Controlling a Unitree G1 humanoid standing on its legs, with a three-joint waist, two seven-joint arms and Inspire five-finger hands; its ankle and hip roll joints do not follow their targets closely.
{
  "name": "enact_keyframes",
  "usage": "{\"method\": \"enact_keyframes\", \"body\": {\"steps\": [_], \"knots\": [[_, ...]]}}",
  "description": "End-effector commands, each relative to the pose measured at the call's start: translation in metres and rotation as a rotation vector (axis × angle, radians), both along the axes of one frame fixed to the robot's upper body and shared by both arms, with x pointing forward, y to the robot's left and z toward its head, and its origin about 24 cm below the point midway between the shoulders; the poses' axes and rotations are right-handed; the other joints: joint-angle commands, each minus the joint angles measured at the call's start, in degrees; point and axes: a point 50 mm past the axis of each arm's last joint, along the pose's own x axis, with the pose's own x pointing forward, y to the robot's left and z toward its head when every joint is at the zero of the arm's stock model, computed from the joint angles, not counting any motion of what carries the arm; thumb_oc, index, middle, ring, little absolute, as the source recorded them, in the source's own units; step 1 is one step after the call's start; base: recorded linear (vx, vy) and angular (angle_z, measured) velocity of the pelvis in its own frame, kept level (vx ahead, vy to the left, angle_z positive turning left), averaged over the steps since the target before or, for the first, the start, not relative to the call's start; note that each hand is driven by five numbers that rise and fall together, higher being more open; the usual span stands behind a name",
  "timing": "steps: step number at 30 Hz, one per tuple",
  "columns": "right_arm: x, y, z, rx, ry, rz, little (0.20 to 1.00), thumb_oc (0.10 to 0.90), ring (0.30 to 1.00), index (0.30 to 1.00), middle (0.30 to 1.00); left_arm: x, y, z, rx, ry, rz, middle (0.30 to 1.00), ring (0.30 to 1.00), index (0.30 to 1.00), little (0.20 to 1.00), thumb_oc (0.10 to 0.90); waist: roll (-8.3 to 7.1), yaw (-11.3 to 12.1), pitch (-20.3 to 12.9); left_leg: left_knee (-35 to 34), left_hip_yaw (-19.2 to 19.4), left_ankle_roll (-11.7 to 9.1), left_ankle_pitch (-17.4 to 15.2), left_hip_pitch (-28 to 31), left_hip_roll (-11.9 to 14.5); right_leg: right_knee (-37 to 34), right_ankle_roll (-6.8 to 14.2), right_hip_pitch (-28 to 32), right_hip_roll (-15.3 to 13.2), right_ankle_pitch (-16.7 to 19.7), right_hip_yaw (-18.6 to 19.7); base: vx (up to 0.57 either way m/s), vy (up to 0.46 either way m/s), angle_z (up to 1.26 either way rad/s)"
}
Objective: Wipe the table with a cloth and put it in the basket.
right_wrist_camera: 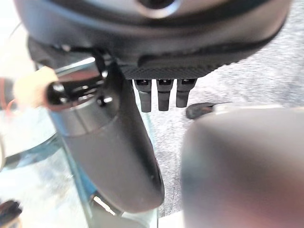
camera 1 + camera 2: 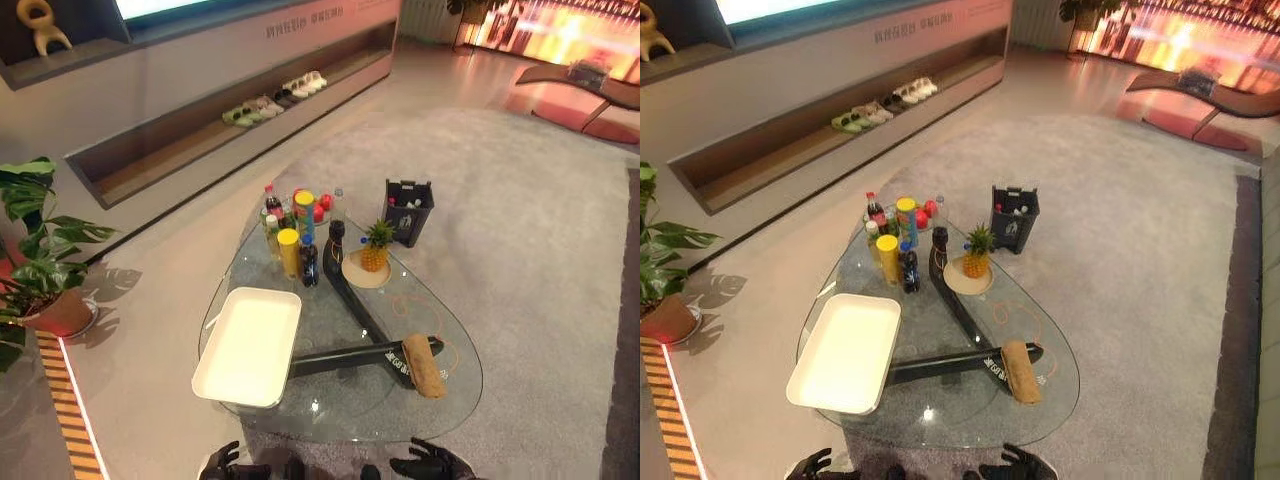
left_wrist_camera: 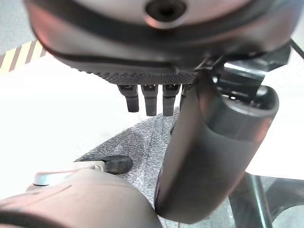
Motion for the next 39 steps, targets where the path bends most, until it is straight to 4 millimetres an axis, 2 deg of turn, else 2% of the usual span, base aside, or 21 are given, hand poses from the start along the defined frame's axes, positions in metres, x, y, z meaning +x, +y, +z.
{"method": "enact_keyframes", "body": {"steps": [1,4,5,7,9,10,12,17,24,30,34,39], "knots": [[0.079,-0.004,0.048,-0.050,-0.379,0.002,0.900,0.800,0.900,0.900,0.900,0.048,-0.008,0.016,0.042,-0.165,-0.080,0.900,0.900,0.900,0.900,0.800,-1.00,0.3,5.0,2.2,-2.1,1.8,-5.3,0.2,-3.3,2.3,1.8,-1.9,-1.0,0.7,-2.2,-0.08,-0.018,0.03],[0.115,-0.008,0.086,-0.110,-0.583,-0.037,0.900,0.800,0.900,0.900,0.900,0.058,-0.008,0.020,0.062,-0.193,-0.107,0.900,0.900,0.900,0.900,0.800,-0.83,-0.1,7.2,4.2,-2.4,1.8,-5.4,-2.5,-3.8,3.6,1.5,-4.2,-1.2,0.7,-2.1,-0.07,0.000,0.04],[0.133,-0.010,0.110,-0.126,-0.696,-0.050,0.900,0.800,0.900,0.900,0.900,0.061,-0.009,0.022,0.073,-0.211,-0.121,0.900,0.900,0.900,0.900,0.800,-0.60,-0.5,8.3,4.5,-2.5,1.8,-5.3,-3.2,-4.0,4.0,1.5,-5.1,-1.2,0.8,-1.8,-0.03,0.026,0.04],[0.133,-0.017,0.121,-0.135,-0.762,-0.065,0.900,0.800,0.900,0.900,0.900,0.062,-0.005,0.024,0.068,-0.226,-0.112,0.900,0.900,0.900,0.900,0.800,-0.46,-0.9,8.7,4.6,-2.3,1.8,-5.3,-3.7,-4.0,4.5,1.5,-6.0,-0.9,0.8,-1.4,-0.04,0.034,0.03],[0.135,0.002,0.149,-0.153,-0.899,-0.067,0.900,0.800,0.900,0.900,0.900,0.066,-0.003,0.028,0.065,-0.265,-0.077,0.900,0.900,0.900,0.900,0.800,-0.29,-2.4,10.2,5.2,-1.6,2.3,-5.2,-5.4,-4.3,6.0,1.6,-8.5,-0.9,0.6,-0.6,-0.07,0.067,0.00],[0.134,0.003,0.151,-0.156,-0.916,-0.069,0.900,0.800,0.900,0.900,0.900,0.067,-0.003,0.029,0.064,-0.268,-0.073,0.900,0.900,0.900,0.900,0.800,-0.27,-2.6,10.4,5.3,-1.5,2.4,-5.2,-5.5,-4.3,6.2,1.6,-8.7,-0.9,0.6,-0.5,-0.06,0.068,-0.09],[0.135,0.017,0.172,-0.165,-0.994,-0.082,0.900,0.800,0.900,0.900,0.900,0.072,-0.004,0.032,0.061,-0.294,-0.051,0.900,0.900,0.900,0.900,0.800,-0.09,-3.6,11.6,6.0,-0.9,2.6,-5.3,-6.7,-4.3,7.2,1.5,-10.1,-0.8,0.4,0.0,-0.04,0.060,-0.09],[0.137,0.023,0.209,-0.278,-1.166,-0.183,0.900,0.800,0.900,0.900,0.900,0.086,-0.010,0.038,0.056,-0.351,-0.031,0.900,0.900,0.900,0.900,0.800,0.00,-4.6,14.7,7.8,0.3,3.0,-5.6,-9.6,-4.5,8.9,1.3,-13.1,-0.7,0.4,1.2,-0.05,0.037,-0.07],[0.142,0.015,0.238,-0.460,-1.298,-0.383,0.900,0.800,0.900,0.900,0.900,0.099,-0.020,0.044,0.043,-0.401,-0.049,0.900,0.900,0.900,0.900,0.800,0.32,-4.8,18.1,11.3,0.9,2.8,-6.3,-13.7,-4.9,10.9,1.0,-16.8,-0.9,0.4,1.4,-0.04,0.017,-0.06],[0.149,0.016,0.244,-0.506,-1.290,-0.431,0.900,0.800,0.900,0.900,0.900,0.109,-0.026,0.049,0.026,-0.438,-0.050,0.900,0.900,0.900,0.900,0.800,0.87,-5.0,20.6,13.9,1.1,2.8,-6.5,-16.9,-5.5,13.0,0.7,-19.8,-1.0,0.3,1.6,-0.01,0.028,-0.02],[0.155,0.020,0.250,-0.513,-1.312,-0.444,0.900,0.800,0.900,0.900,0.900,0.118,-0.031,0.055,0.015,-0.475,-0.048,0.900,0.900,0.900,0.900,0.800,1.52,-4.9,20.7,16.5,1.1,2.7,-6.4,-21.7,-6.2,15.2,0.4,-24.4,-1.0,0.3,1.8,-0.01,0.045,-0.01],[0.165,0.028,0.269,-0.526,-1.373,-0.492,0.900,0.800,0.900,0.900,0.900,0.127,-0.036,0.061,0.009,-0.508,-0.046,0.900,0.900,0.900,0.900,0.800,2.28,-4.6,20.7,18.6,0.9,2.8,-6.2,-26.7,-6.9,17.3,0.2,-29.7,-1.0,0.3,1.8,0.01,0.044,-0.04]]}}
